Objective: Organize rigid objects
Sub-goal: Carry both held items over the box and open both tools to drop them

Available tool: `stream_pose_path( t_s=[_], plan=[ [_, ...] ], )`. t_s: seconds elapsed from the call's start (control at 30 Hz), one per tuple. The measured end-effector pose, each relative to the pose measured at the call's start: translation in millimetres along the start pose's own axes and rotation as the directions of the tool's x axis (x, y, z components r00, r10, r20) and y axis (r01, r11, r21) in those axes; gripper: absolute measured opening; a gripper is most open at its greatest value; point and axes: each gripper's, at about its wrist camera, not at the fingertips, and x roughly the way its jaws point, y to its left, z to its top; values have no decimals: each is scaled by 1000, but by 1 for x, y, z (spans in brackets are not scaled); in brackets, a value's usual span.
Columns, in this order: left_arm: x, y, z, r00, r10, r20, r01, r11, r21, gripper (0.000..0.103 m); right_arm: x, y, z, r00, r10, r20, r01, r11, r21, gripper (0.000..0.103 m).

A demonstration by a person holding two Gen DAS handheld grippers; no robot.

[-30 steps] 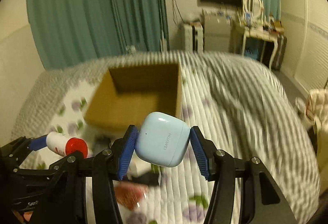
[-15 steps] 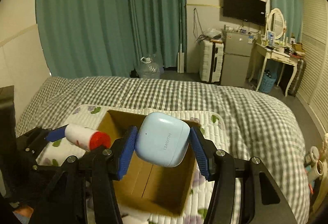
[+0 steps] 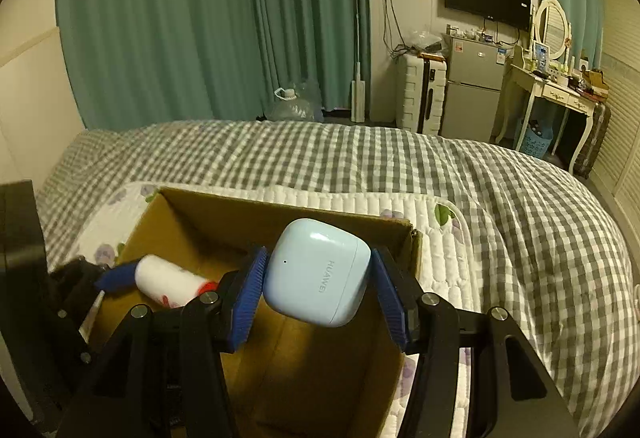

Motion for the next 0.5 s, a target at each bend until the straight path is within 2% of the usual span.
stream_pose_path(
  t_s=[0.1, 0.13, 0.17, 0.33, 0.5],
  plan=[
    [-18, 1, 3, 999, -2, 33, 3, 1000, -10, 100, -7, 2, 4, 1000, 30, -6, -30, 999, 10, 57],
    [-23, 2, 4, 999, -5, 36, 6, 1000, -11, 100, -11, 3, 5, 1000, 30, 2, -30, 999, 15, 70],
    [-31, 3, 5, 999, -5, 34, 5, 1000, -11, 100, -17, 4, 7, 1000, 21, 12, -21, 1000, 18, 76],
    [-84, 8, 3, 998, 13, 65, -13, 1000, 0, 103, -67, 12, 20, 998, -37, 50, 38, 999, -5, 77],
    [-148, 20, -5, 994, 40, 106, -40, 999, 2, 103, -138, 23, 26, 993, -93, 75, 96, 995, -37, 89]
  ],
)
